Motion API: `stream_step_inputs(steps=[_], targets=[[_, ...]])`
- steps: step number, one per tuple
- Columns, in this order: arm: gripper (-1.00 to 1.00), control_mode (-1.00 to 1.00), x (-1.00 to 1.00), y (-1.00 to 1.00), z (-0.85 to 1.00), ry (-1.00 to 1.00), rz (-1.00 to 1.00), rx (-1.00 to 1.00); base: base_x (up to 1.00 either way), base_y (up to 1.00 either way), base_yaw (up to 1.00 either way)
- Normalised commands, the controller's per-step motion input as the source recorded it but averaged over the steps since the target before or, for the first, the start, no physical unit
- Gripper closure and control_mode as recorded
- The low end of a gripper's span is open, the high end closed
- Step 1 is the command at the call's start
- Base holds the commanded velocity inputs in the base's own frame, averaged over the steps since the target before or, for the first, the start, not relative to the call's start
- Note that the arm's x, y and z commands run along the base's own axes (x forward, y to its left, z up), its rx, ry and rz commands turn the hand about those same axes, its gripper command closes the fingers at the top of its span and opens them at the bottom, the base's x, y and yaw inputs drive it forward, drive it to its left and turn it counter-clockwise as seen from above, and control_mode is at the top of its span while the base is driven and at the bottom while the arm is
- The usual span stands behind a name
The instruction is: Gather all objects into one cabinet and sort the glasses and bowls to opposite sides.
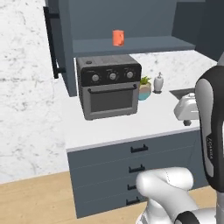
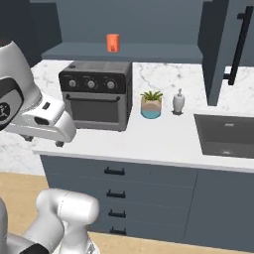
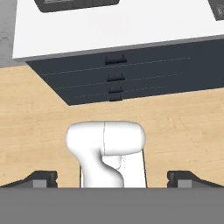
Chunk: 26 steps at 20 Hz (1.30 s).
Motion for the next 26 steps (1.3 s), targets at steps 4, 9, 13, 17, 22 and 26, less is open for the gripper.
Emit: stream_step_inputs(steps=[4,9,13,17,22,26], targets=[[-1.0,1.0,0.0,0.0,0.0,0.0,0.0,0.0,0.62,0.0,0.08],[-1.0,1.0,0.0,0.0,0.0,0.0,0.0,0.0,0.6,0.0,0.12],[-1.0,1.0,0.0,0.0,0.0,0.0,0.0,0.0,0.56,0.0,0.09],[-1.0,1.0,0.0,0.0,0.0,0.0,0.0,0.0,0.31,0.0,0.0],[-1.0,1.0,0.0,0.0,0.0,0.0,0.0,0.0,0.28,0.0,0.0],[-1.0,1.0,0.0,0.0,0.0,0.0,0.0,0.0,0.34,0.0,0.0]])
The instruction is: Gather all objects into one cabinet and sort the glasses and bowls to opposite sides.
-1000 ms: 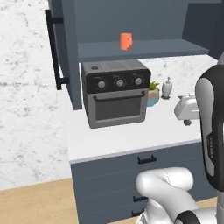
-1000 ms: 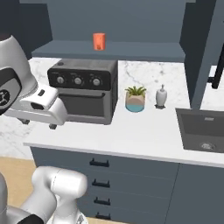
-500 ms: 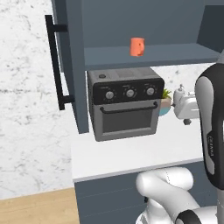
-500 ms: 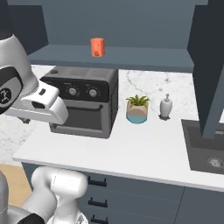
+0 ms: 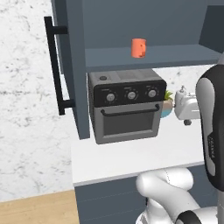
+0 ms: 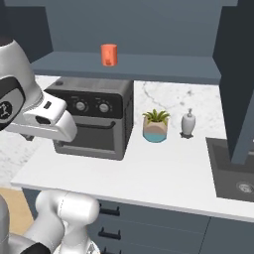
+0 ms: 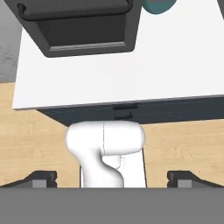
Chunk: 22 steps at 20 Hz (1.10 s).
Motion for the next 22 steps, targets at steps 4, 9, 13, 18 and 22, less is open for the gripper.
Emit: stream_step_inputs(steps=[4,9,13,18,22], targets=[[-1.0,1.0,0.0,0.0,0.0,0.0,0.0,0.0,0.26,0.0,0.0],[-1.0,-1.0,0.02,0.0,0.08,-0.15,0.0,0.0,0.0,0.0,0.0],[-1.0,-1.0,0.0,0.0,0.37,-0.35,0.0,0.0,0.0,0.0,0.0],[-1.0,-1.0,0.07,0.0,0.38,-0.34,0.0,0.0,0.0,0.0,0.0],[-1.0,-1.0,0.01,0.0,0.51,-0.21,-0.01,0.0,0.0,0.0,0.0]])
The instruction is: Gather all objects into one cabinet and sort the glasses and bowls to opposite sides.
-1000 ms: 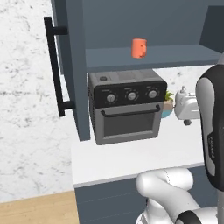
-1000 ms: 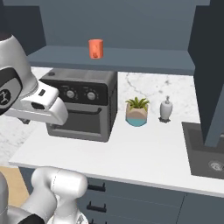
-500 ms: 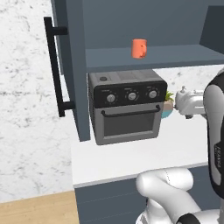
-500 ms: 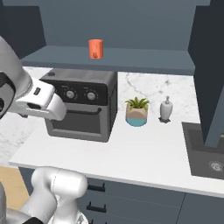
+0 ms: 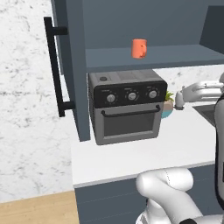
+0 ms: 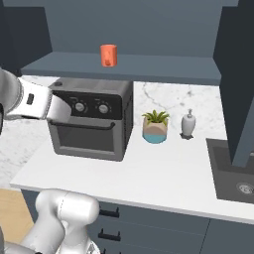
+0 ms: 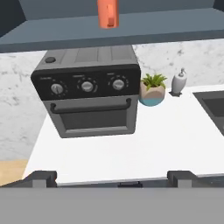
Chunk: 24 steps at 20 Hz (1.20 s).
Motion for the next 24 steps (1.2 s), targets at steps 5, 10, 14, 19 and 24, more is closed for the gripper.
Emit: stream_step_inputs(steps=[5,10,14,19,24], targets=[[-1.0,-1.0,0.08,0.0,0.41,-0.05,-0.01,0.0,0.0,0.0,0.0],[-1.0,-1.0,0.25,0.0,0.09,0.0,0.0,0.0,0.0,0.0,0.0],[-1.0,-1.0,0.24,0.0,0.0,0.0,0.0,0.0,0.0,0.0,0.0],[-1.0,-1.0,0.34,0.0,0.0,0.0,0.0,0.0,0.0,0.0,0.0],[-1.0,-1.0,0.45,0.0,0.0,0.0,0.0,0.0,0.0,0.0,0.0]])
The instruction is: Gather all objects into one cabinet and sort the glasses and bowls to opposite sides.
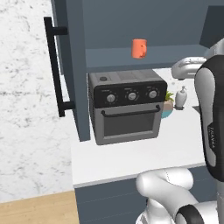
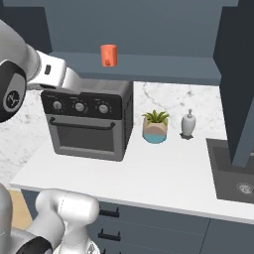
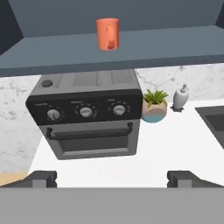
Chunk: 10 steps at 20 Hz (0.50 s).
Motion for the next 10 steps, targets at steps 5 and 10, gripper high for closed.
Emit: stream_step_inputs(steps=[5,10], targets=[[-1.0,-1.0,0.51,0.0,0.0,0.0,0.0,0.0,0.0,0.0,0.0],[-1.0,-1.0,0.34,0.0,0.0,-0.12,0.0,0.0,0.0,0.0,0.0]])
